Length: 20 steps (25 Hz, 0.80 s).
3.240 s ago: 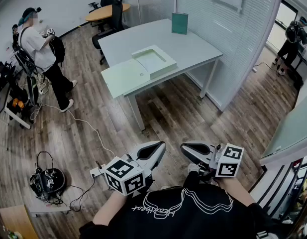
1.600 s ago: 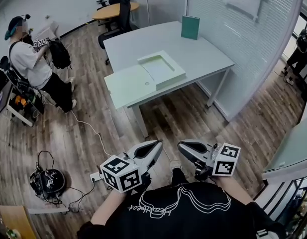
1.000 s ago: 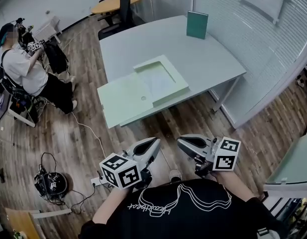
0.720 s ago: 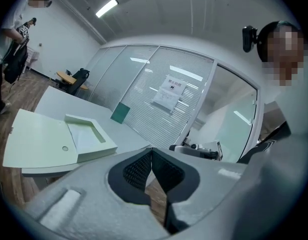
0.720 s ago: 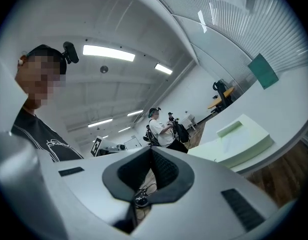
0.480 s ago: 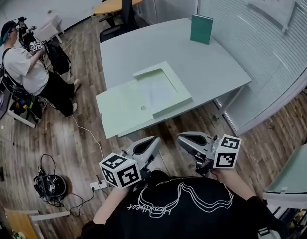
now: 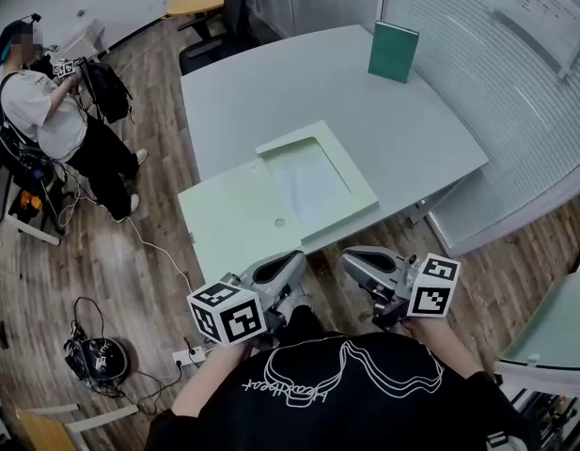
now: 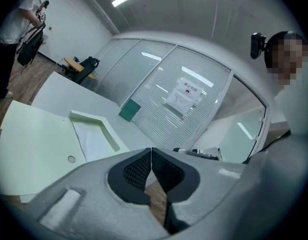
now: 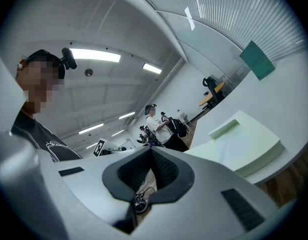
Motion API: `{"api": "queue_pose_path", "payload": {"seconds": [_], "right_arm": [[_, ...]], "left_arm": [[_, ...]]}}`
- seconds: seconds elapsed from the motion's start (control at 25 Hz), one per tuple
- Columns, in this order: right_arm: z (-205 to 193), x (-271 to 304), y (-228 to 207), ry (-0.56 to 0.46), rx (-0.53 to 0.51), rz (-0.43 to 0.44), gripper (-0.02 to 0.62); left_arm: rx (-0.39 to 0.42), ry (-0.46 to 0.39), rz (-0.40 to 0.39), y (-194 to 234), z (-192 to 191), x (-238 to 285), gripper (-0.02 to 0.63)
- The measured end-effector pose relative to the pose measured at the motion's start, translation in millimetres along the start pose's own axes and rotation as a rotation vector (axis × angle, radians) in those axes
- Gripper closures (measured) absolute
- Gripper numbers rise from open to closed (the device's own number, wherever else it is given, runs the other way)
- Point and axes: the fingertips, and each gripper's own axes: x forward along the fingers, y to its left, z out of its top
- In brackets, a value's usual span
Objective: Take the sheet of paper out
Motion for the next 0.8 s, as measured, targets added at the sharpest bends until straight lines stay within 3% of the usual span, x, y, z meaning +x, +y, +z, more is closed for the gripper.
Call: {"api": "queue_pose_path", "payload": {"seconds": [0.36, 0.8], "right_arm": [[26, 58, -63, -0.007, 0.049, -0.048, 0.586], [36, 82, -116, -0.038, 0.109, -0.137, 0.586]], "left_arm": [[-0.021, 0.04, 0.013, 79, 47, 32, 0.592], [-0.05, 0.158, 0.003, 154, 53, 71, 0.591]]}}
